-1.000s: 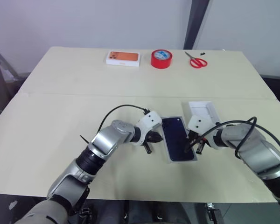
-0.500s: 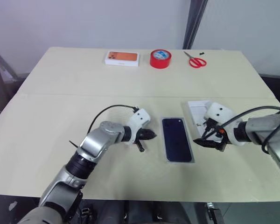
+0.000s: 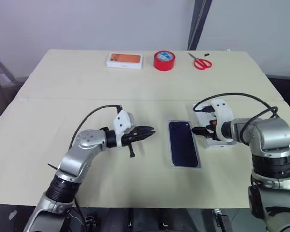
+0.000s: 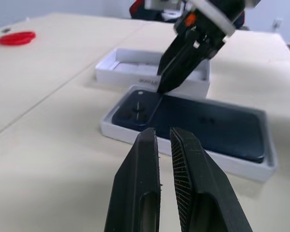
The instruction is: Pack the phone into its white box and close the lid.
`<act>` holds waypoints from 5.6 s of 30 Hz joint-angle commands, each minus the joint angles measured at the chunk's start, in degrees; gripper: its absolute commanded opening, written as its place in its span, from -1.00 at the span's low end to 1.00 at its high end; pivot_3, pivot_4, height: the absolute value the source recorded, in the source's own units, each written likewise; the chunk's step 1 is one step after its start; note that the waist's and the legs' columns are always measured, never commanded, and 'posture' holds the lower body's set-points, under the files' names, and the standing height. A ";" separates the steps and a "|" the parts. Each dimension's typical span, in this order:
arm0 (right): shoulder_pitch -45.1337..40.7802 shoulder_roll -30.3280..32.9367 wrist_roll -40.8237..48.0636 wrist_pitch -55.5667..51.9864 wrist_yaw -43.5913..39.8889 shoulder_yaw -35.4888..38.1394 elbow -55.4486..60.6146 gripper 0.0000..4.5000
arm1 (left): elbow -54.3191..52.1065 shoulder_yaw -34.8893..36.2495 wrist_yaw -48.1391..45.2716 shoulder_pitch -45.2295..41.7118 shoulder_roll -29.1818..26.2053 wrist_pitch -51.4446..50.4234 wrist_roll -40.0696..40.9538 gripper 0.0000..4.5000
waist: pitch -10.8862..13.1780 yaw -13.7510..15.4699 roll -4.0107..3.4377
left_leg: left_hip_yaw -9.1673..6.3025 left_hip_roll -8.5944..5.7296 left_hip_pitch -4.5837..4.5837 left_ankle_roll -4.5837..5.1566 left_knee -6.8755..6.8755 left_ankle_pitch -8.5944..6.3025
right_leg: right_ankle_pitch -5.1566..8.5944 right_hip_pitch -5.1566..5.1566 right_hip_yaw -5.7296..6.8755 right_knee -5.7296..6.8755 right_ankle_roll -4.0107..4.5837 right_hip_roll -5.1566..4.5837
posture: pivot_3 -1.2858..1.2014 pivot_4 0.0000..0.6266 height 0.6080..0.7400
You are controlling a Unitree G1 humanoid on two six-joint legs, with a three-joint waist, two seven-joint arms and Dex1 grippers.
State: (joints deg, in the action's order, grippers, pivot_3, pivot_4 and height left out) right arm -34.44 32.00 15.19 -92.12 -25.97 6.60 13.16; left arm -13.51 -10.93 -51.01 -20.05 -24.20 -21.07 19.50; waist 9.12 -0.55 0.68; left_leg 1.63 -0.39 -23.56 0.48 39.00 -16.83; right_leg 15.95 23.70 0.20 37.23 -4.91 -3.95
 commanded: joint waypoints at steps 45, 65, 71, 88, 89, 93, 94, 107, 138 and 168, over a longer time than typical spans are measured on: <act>-14.51 -3.62 3.44 8.53 13.04 4.10 -24.95 -0.40 | -1.59 -0.50 2.57 -1.05 3.43 -2.71 1.91 -0.77 | 0.02 -0.16 -0.02 | 0.04 0.05 0.00 0.08 0.02 -0.03 | 0.00 -0.01 0.02 0.03 -0.01 0.16 | 0.03 -0.52 0.77; -22.62 -1.39 35.88 -0.38 13.80 19.63 -20.60 -0.97 | 6.83 8.39 7.75 -2.33 1.00 0.40 0.32 -0.77 | 0.11 -0.42 -0.18 | 0.03 0.18 0.04 0.08 -0.05 -0.03 | 0.00 0.02 0.02 0.05 -0.01 0.25 | 0.03 -0.52 0.77; -20.05 -5.25 86.56 8.12 48.14 16.42 -25.55 -0.97 | 11.34 9.53 8.20 -4.37 0.73 3.09 -0.78 -0.77 | 0.12 -0.31 -0.19 | 0.05 0.19 0.00 0.08 -0.04 -0.03 | 0.00 0.04 0.02 0.07 -0.01 0.24 | 0.03 -0.52 0.77; 2.02 -1.87 97.81 19.47 58.91 6.98 -9.57 -0.59 | 8.19 -1.21 5.61 -4.68 6.43 1.08 -2.37 -0.77 | 0.11 -0.18 -0.18 | 0.08 0.13 -0.59 0.18 0.23 -0.05 | -0.13 0.41 0.01 -0.03 -0.24 0.24 | 0.03 -0.52 0.77; 0.82 2.31 97.81 18.44 57.86 5.62 -10.04 -0.39 | 8.00 -2.12 5.50 -4.84 6.99 0.94 -2.48 -0.77 | 0.11 -0.19 -0.19 | 0.08 0.14 -0.59 0.18 0.21 -0.04 | -0.13 0.42 0.01 -0.03 -0.24 0.25 | 0.03 -0.52 0.77; -2.98 15.33 94.91 14.38 52.31 0.60 -8.94 0.52 | 7.28 -4.19 5.10 -5.79 8.91 -0.23 -2.03 -0.77 | 0.13 -0.11 -0.26 | 0.09 0.19 -0.63 0.19 0.21 -0.04 | -0.13 0.51 0.00 0.01 -0.24 0.30 | 0.03 -0.52 0.77; -3.56 17.65 91.85 13.60 49.37 0.34 -8.36 0.71 | 6.98 -4.80 4.79 -6.14 9.37 -0.93 -1.82 -0.77 | 0.13 -0.16 -0.25 | 0.09 0.19 -0.63 0.19 0.21 -0.04 | -0.13 0.52 0.00 0.00 -0.24 0.30 | 0.03 -0.52 0.77; -0.56 36.40 41.74 27.05 7.90 -11.44 -0.11 0.18 | 6.32 -4.27 6.58 -8.30 13.35 -5.46 -0.11 -0.77 | 0.13 0.10 -0.25 | 0.07 0.20 -0.71 0.20 0.23 -0.05 | -0.13 0.56 -0.01 -0.06 -0.24 0.32 | 0.03 -0.52 0.77; 7.43 32.60 18.02 27.78 -12.80 -15.78 13.54 -0.98 | 9.98 -11.79 -0.28 -14.70 7.76 -15.59 -5.03 -0.77 | 0.14 1.27 -0.23 | 0.04 0.15 -0.74 0.10 0.26 0.00 | -0.13 0.63 0.00 0.00 -0.24 0.27 | 0.03 -0.52 0.77; 12.18 31.65 8.62 30.68 -16.81 -12.99 8.59 -0.98 | 16.63 -14.26 0.65 -17.82 16.04 -15.30 -8.48 -0.77 | 0.13 1.28 -0.24 | 0.05 0.13 -0.73 0.08 0.33 0.02 | -0.13 0.63 0.00 0.08 -0.25 0.33 | 0.03 -0.52 0.77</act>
State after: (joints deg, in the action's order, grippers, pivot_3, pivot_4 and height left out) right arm -22.24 63.97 23.91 -62.36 -42.43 -8.34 21.06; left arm 5.55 -24.17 -50.02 -36.87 -8.97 -36.78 10.87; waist 9.25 0.73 0.44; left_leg 1.68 -0.26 -24.28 0.56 39.34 -16.81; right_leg 15.81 24.33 0.20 37.31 -5.16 -3.61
